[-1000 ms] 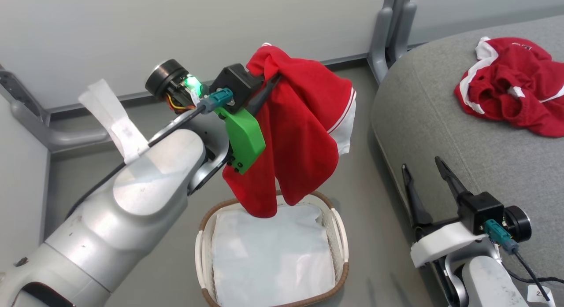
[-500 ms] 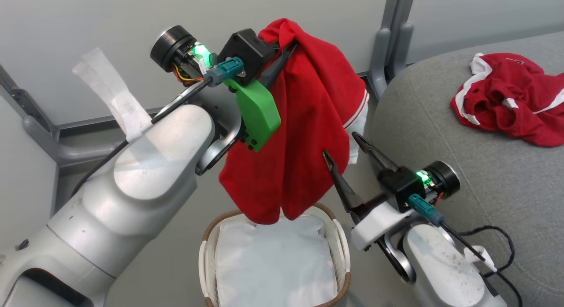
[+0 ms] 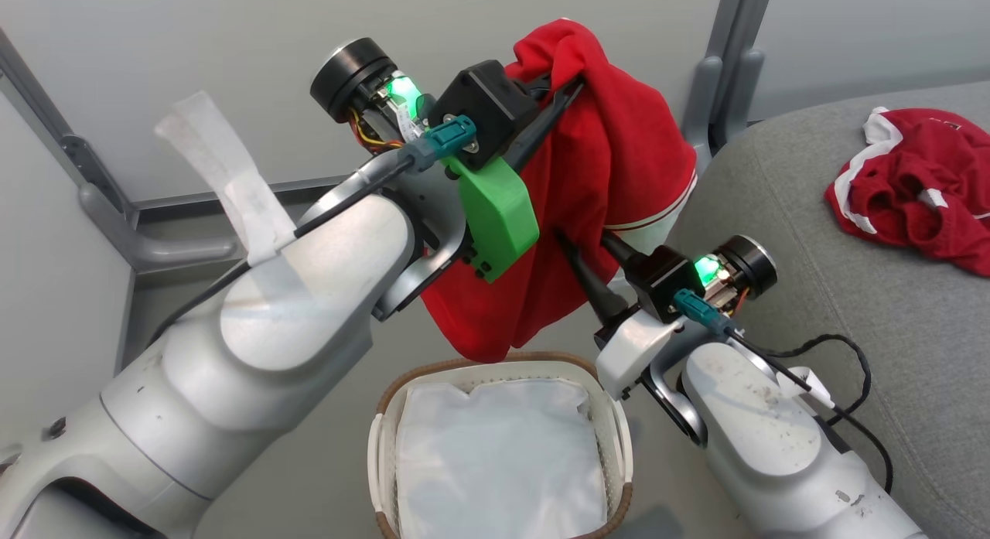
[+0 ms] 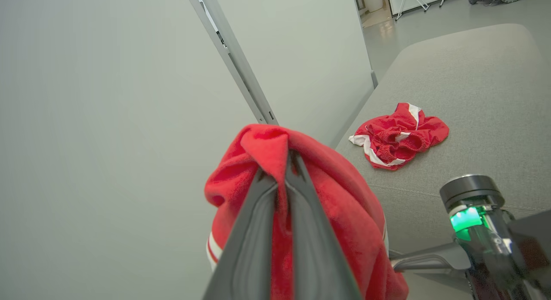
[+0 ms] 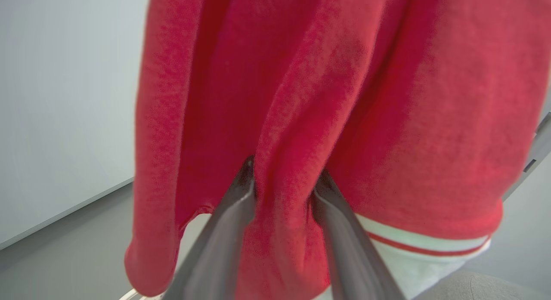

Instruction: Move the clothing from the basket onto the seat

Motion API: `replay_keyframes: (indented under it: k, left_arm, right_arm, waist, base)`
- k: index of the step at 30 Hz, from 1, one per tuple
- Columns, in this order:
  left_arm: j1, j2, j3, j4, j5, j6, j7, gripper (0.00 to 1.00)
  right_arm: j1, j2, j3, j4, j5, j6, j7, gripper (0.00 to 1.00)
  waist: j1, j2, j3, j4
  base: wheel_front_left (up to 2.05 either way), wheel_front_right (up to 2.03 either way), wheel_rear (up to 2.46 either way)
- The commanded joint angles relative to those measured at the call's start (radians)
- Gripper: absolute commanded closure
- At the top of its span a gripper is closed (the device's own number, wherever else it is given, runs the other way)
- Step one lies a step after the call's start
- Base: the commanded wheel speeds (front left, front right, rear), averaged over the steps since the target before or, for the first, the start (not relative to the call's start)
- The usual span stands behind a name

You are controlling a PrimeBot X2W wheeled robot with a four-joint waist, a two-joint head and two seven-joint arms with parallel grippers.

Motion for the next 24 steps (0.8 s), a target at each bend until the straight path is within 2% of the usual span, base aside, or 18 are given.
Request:
replay_keyframes:
  k: [1,10,11,12,13,24]
  left_arm:
    - [0.015,0.011,0.007,-0.007,-0.013,0.009,0.001,1.00]
    - [0.080,0.067,0.053,0.009,-0.065,0.054,-0.011,1.00]
    - [0.089,0.073,0.059,0.012,-0.071,0.059,-0.019,0.71]
    - [0.101,0.079,0.067,0.015,-0.077,0.064,-0.029,0.28]
    - [0.112,0.084,0.074,0.017,-0.082,0.068,-0.038,0.00]
    - [0.304,0.108,0.095,0.038,-0.141,0.101,-0.168,0.00]
  right_arm:
    - [-0.020,-0.003,0.005,0.008,0.010,-0.001,0.000,1.00]
    - [-0.057,-0.003,0.011,-0.005,0.013,-0.001,0.000,1.00]
    - [-0.057,-0.003,0.006,-0.009,0.009,-0.001,0.000,1.00]
    - [-0.058,-0.003,0.000,-0.014,0.007,-0.001,0.000,1.00]
    - [-0.059,-0.003,-0.008,-0.020,0.004,-0.001,0.000,1.00]
    - [-0.034,-0.003,-0.112,-0.092,-0.050,-0.001,0.000,1.00]
  waist:
    - [0.0001,0.0000,0.001,0.003]
    - [0.0001,0.0000,0.008,-0.002]
    - [0.0001,0.0000,0.009,-0.003]
    - [0.0001,0.0000,0.010,-0.005]
    - [0.0001,0.0000,0.012,-0.007]
    - [0.0001,0.0000,0.022,-0.021]
  base:
    - [0.00,0.00,0.00]
    - [0.00,0.00,0.00]
    - [0.00,0.00,0.00]
    - [0.00,0.00,0.00]
    - [0.00,0.00,0.00]
    - [0.00,0.00,0.00]
